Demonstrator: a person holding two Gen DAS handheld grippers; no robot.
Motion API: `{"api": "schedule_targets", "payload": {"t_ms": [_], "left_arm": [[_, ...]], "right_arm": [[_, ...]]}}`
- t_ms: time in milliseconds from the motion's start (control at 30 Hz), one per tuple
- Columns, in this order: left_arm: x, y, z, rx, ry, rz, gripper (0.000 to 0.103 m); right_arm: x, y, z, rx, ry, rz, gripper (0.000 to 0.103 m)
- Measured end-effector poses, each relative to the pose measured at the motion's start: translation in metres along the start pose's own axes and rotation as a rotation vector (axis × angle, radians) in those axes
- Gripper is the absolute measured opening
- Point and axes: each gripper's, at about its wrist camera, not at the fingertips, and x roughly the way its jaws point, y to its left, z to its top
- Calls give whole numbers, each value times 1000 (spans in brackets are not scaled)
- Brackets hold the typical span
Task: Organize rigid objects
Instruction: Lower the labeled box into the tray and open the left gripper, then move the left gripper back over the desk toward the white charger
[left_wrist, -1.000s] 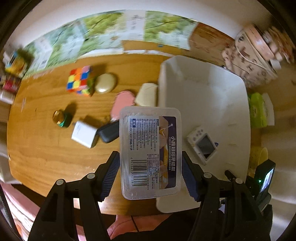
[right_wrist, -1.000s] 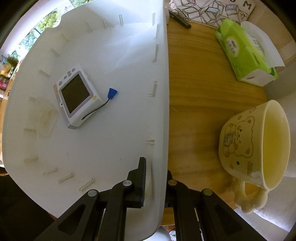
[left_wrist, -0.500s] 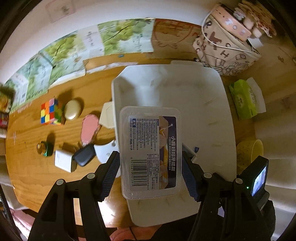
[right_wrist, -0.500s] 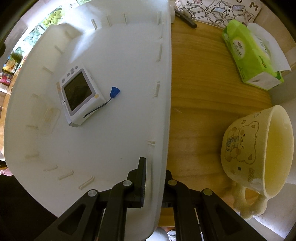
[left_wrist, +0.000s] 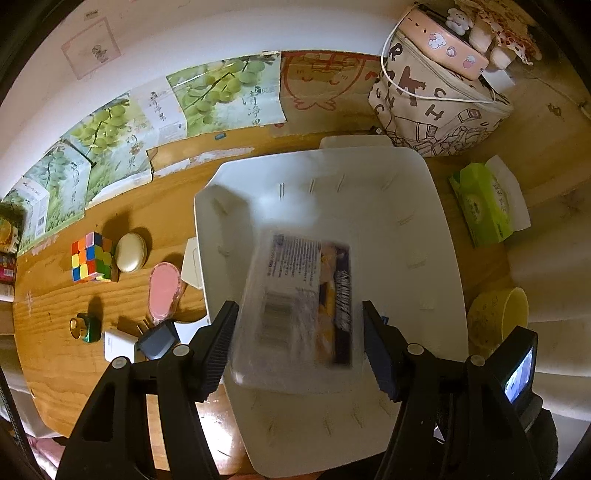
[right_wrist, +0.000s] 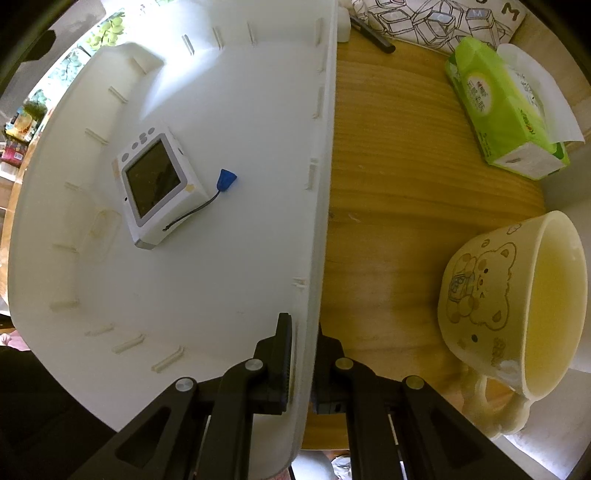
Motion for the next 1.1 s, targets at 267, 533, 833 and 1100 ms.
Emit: {"api": "schedule_targets", "payload": {"t_ms": [267, 533, 833, 1100], "left_arm": [[-8, 1, 2, -2, -50, -9, 79], [-18, 14, -1, -45, -98, 8, 79], [-21, 36, -7, -111, -109, 24, 79], [-31, 67, -18, -180, -152, 32, 79]], "right_arm": [[2, -2, 2, -15, 7, -3, 8], [2, 13, 2, -26, 8, -13, 8], [2, 12, 0, -13, 0, -19, 8], [2, 8, -3, 22, -10, -27, 8]]}}
